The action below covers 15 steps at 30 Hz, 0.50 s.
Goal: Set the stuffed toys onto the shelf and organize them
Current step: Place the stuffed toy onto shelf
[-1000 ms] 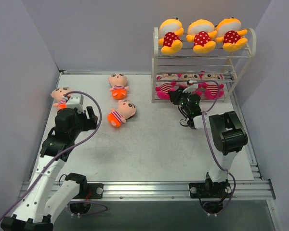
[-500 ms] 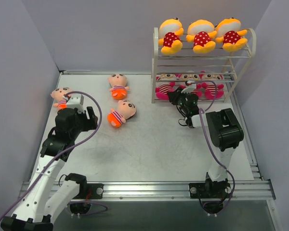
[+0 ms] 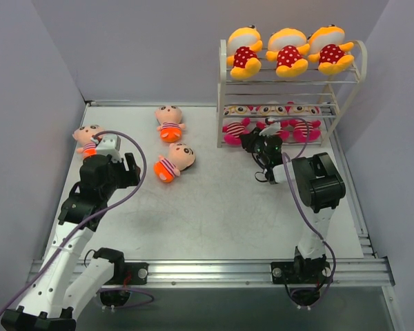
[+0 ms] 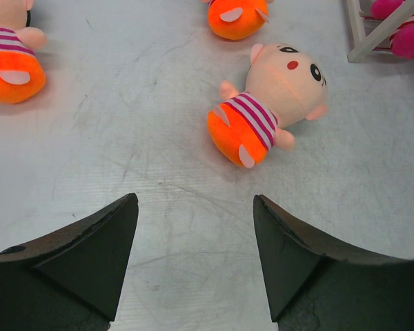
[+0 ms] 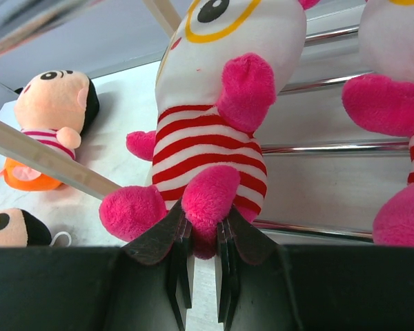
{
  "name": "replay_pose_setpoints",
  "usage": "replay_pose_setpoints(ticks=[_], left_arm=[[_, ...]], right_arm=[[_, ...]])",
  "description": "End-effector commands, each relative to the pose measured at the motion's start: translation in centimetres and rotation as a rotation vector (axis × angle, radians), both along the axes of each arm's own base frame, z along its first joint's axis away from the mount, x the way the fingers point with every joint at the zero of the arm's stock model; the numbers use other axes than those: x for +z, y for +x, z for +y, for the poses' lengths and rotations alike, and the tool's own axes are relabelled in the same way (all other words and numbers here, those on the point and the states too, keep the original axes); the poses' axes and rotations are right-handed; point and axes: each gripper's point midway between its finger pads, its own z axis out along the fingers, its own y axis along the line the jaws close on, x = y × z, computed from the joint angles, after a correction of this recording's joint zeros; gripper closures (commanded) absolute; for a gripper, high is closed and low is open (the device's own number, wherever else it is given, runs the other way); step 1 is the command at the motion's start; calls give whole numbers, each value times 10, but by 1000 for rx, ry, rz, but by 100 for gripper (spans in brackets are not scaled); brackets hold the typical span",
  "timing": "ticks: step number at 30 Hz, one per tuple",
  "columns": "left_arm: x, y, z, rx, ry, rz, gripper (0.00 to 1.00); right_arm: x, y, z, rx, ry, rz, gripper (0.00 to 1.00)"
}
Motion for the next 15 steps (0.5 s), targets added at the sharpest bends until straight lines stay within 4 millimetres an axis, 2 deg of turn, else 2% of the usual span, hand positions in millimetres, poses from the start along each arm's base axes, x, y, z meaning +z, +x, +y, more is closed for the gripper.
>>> replay_pose_setpoints(ticks=[1,15], left_arm=[[5,2,-3,-21,5,-26,24],[4,2,-4,-21,6,-25,24]], right_arm=[[31,13,-4,-44,48,-100,92],[38,20,-6,-87,118,-110,95]])
